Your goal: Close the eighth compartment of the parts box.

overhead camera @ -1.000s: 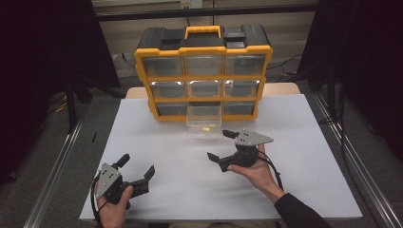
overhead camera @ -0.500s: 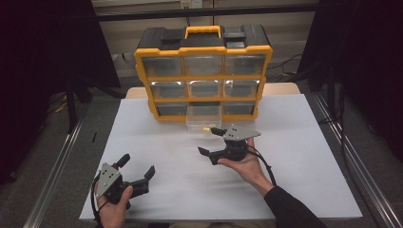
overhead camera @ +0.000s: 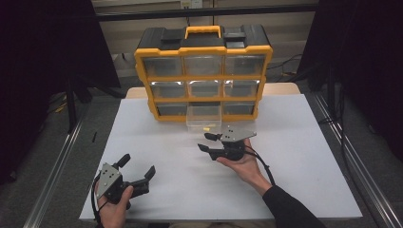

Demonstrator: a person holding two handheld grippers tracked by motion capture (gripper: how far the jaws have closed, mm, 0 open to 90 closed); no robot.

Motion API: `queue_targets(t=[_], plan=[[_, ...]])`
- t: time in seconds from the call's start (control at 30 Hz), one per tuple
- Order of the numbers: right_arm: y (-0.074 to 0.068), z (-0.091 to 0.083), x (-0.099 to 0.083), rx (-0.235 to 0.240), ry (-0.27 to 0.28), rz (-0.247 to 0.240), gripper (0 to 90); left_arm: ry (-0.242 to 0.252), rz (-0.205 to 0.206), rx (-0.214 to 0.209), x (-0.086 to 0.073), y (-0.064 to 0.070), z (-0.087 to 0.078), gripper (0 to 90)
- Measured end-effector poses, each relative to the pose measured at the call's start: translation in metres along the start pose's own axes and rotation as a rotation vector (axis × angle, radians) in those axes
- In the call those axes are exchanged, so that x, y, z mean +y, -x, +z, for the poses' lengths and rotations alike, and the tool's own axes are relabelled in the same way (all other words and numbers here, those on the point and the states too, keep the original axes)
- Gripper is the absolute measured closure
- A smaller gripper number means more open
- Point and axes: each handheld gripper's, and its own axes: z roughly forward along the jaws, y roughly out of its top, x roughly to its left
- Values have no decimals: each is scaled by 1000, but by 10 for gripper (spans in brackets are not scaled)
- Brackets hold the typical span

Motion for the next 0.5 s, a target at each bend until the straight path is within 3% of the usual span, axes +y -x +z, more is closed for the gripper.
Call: queue_targets(t=[0.2,0.33,0.5], plan=[[2,7,5,19,4,1,665,-4,10,4,0,-1,0,25],[1,15,8,38,-19,-11,714,-1,9,8,0,-1,0,25],[3,24,9,45,-40,-9,838,2,5,8,0,-1,0,25]])
